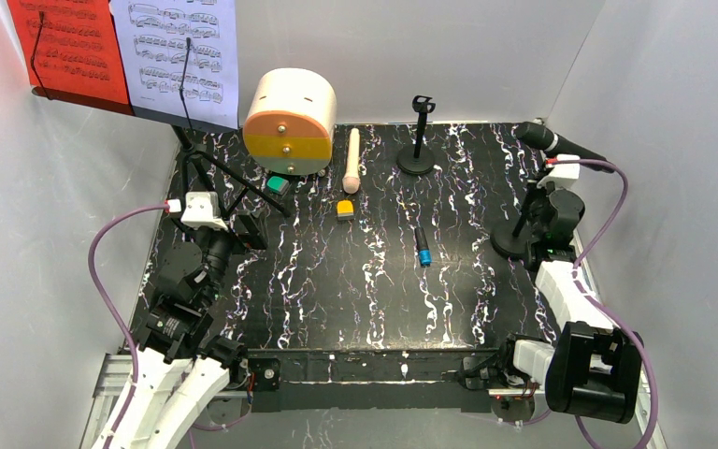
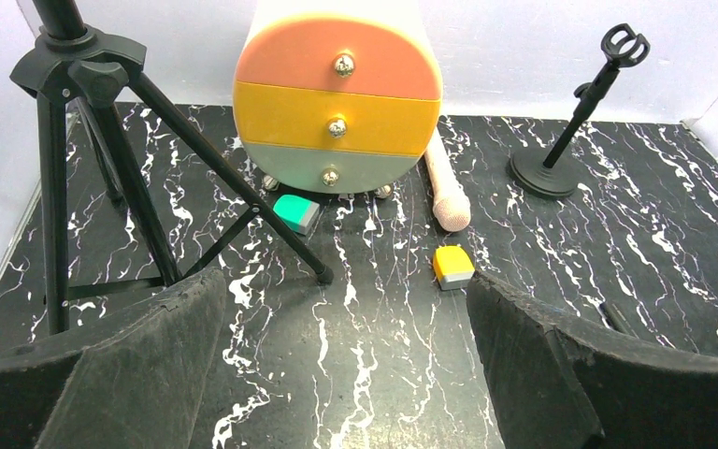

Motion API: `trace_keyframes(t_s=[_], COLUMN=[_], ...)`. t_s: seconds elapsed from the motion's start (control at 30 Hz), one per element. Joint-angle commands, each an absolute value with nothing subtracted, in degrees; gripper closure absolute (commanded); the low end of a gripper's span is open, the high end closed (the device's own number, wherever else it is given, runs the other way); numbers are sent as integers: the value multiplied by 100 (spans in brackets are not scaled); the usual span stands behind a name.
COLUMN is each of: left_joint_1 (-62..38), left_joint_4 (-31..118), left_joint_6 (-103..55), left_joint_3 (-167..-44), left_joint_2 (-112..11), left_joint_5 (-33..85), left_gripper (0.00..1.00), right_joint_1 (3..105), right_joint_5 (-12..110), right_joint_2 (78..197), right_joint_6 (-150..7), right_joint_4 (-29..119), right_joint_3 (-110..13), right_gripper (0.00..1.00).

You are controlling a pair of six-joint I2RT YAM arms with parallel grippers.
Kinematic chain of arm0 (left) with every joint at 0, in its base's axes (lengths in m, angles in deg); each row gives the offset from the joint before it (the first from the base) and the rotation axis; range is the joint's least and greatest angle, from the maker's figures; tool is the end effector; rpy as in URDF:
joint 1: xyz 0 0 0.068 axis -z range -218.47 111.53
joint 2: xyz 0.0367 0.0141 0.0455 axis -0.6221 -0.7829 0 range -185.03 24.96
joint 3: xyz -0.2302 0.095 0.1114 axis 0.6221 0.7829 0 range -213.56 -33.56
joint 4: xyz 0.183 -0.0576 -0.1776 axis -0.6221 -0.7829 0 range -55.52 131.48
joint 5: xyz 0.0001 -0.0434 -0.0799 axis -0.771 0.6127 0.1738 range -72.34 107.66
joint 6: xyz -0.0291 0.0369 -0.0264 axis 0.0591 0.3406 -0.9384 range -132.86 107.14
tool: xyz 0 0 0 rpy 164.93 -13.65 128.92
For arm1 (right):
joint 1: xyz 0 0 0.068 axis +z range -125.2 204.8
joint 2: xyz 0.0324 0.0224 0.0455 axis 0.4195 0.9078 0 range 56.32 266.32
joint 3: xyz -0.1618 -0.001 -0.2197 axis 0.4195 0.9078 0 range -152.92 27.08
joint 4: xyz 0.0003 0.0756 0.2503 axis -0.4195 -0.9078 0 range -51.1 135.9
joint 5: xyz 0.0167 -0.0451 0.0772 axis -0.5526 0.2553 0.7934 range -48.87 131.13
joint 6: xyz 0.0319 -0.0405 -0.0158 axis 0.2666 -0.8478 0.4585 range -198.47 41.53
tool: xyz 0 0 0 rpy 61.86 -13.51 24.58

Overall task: Pack up the instrument practice props
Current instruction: Pick up the microphone stand with the microphone from the center of the board, then place the microphone stand with the microphone at the center of the board.

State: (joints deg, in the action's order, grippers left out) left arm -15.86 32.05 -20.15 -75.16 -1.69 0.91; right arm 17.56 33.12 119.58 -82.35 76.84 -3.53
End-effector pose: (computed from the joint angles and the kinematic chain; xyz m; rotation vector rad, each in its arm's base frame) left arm 0.1080 -0.0340 0.3636 -0.0401 1.4816 -0.2074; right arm 0.2465 -0.0363 0.2644 0.1557 1.5991 -0.2624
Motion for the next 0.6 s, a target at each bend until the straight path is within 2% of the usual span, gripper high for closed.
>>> trace_keyframes(t_s=[0.0,0.27,0.57], left_joint_1=[-1592,-1614,-1632], left_joint_4=[3296,3322,3330], left_joint_6=[-1938,-1929,-1930], left_joint_3=[-7478,-7501,-7520], left_joint_2=[-60,18,53], left_joint_5=[205,372,586], left_gripper=[2,2,1], right_joint_1=[1791,2251,3821], right_joint_5=[4291,5166,5639], right_joint_2=[11727,11905,12381], right_joint_6=[-7895,-7522,-7694], right_joint_4=[8269,8605,8949], right_joint_3=[-910,-1198,-1738], right_gripper=[99,99,99])
